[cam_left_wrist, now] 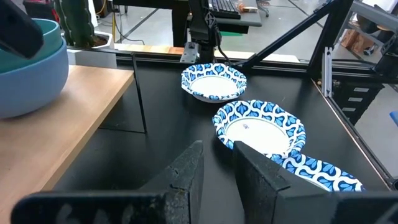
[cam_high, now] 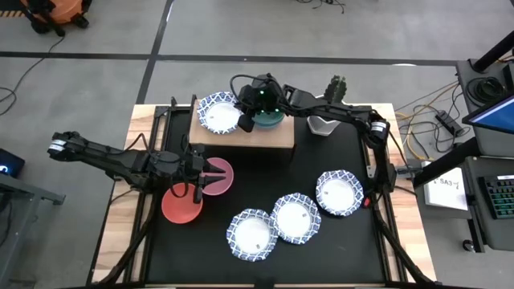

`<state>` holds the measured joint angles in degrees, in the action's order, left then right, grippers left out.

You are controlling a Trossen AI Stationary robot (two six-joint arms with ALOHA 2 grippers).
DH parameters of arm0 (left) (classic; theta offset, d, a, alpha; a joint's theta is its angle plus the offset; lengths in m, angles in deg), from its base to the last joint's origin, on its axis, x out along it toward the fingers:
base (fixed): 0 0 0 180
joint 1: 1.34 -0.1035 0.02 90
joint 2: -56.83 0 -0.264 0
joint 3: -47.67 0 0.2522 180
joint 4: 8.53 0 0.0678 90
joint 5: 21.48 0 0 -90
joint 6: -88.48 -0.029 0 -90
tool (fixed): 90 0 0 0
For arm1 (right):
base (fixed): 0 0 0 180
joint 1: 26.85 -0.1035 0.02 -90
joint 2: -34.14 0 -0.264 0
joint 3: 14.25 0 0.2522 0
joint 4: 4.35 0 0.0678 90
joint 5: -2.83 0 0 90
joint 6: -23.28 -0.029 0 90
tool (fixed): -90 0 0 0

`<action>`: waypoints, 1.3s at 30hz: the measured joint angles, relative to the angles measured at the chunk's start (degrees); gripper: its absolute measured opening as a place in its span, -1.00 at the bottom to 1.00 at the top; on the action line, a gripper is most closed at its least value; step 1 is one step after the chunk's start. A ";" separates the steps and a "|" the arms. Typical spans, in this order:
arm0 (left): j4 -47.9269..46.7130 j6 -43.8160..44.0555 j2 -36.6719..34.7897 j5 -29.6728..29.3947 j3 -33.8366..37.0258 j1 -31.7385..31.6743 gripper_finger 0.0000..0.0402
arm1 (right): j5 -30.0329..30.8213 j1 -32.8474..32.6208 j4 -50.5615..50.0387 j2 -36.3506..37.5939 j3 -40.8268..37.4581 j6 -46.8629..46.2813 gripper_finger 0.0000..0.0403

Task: Place and stack bowls onto a shelf
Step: Stack the green bowl on top of the blue bowl on the shelf, then stack the orange bowl on top of the green bowl on the shelf

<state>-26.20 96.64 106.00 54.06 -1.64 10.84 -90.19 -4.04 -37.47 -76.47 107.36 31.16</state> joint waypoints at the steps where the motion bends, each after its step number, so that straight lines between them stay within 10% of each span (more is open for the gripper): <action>1: -0.02 0.02 0.00 0.00 0.00 0.00 -0.65 | 0.00 -0.04 0.02 0.19 0.00 0.00 -0.87; 12: -0.19 1.48 0.06 0.00 0.00 0.00 -0.65 | -0.37 -6.93 -1.61 11.70 -4.86 3.96 -0.87; 23: -0.56 7.94 2.39 -0.04 0.00 0.00 -0.65 | -0.30 -19.06 1.56 28.71 -30.30 2.17 -0.87; 34: -2.03 34.44 10.40 7.07 -2.93 1.32 -0.65 | 1.94 -27.85 14.21 40.58 -53.60 -1.90 -0.87; 39: -18.20 48.03 15.89 12.14 -10.81 4.26 -0.65 | 2.42 -27.67 18.00 43.69 -59.11 -1.81 -0.87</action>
<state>-44.40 144.67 121.89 66.20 -12.44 15.10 -87.77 -31.71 -19.47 -32.78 48.25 29.35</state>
